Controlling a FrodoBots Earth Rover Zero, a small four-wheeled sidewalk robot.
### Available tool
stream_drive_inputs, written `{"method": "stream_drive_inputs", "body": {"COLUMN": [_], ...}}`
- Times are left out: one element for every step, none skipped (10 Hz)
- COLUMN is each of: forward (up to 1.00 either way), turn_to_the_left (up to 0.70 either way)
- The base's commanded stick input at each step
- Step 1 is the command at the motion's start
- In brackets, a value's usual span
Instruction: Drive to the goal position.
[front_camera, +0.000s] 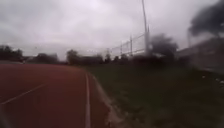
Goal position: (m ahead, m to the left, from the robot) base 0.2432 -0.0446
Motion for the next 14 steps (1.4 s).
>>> {"method": "stream_drive_inputs", "body": {"forward": [0.0,0.0,0.0,0.0,0.0,0.0,0.0,0.0,0.0,0.0,0.0,0.0,0.0,0.0], "turn_to_the_left": [0.0,0.0,0.0,0.0,0.0,0.0,0.0,0.0,0.19,0.45,0.45,0.45,0.45,0.15]}}
